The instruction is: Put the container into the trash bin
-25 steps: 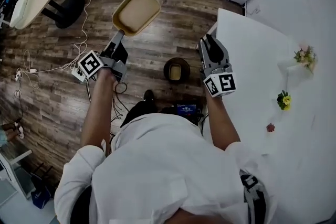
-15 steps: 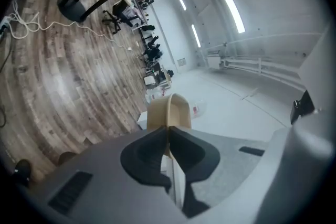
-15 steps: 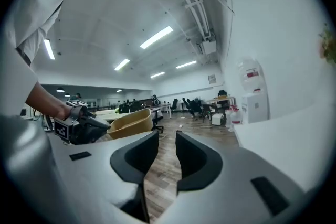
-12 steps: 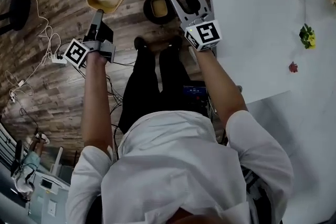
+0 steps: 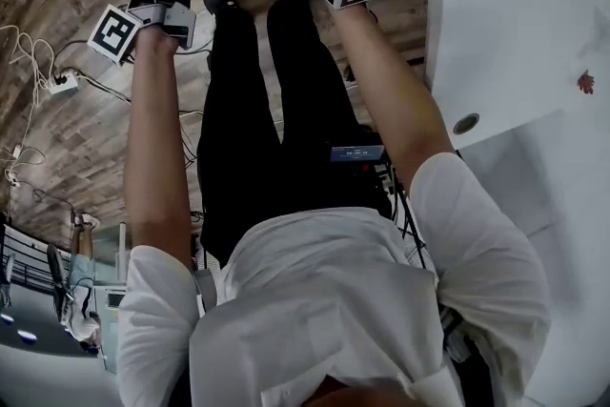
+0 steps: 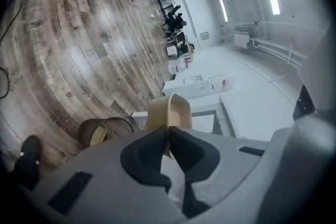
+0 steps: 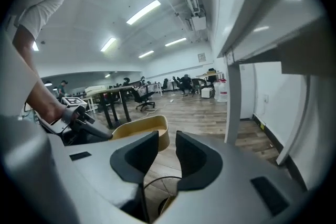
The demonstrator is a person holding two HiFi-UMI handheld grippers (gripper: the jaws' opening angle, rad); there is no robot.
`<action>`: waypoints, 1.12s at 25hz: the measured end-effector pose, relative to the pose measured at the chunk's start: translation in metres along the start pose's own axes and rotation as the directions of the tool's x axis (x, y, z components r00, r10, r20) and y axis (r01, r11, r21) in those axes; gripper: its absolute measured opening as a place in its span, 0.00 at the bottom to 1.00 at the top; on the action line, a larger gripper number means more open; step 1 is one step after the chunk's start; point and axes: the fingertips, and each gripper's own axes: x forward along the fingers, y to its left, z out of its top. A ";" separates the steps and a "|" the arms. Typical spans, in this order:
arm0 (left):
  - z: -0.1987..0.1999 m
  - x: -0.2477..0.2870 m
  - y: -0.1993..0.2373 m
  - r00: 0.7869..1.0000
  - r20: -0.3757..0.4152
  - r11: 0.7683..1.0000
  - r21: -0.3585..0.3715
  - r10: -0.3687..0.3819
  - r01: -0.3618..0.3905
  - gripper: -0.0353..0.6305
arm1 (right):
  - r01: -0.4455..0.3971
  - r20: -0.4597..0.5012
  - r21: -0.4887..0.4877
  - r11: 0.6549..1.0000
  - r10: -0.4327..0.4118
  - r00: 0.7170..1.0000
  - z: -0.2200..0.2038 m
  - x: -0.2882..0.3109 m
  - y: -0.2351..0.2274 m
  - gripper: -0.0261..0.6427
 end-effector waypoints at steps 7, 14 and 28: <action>-0.061 0.058 0.070 0.986 -0.154 0.998 0.011 0.056 -0.055 0.09 | 0.076 -0.067 0.006 0.997 -0.075 0.995 -0.076 -0.010 -0.021 0.22; -0.110 0.089 0.126 0.957 -0.261 0.992 0.047 0.124 -0.116 0.09 | 0.162 -0.076 0.075 0.984 -0.156 0.985 -0.123 -0.031 -0.039 0.22; -0.135 0.133 0.188 0.902 -0.346 0.966 0.069 0.257 -0.249 0.13 | 0.220 -0.084 0.147 0.964 -0.210 0.974 -0.149 -0.050 -0.056 0.22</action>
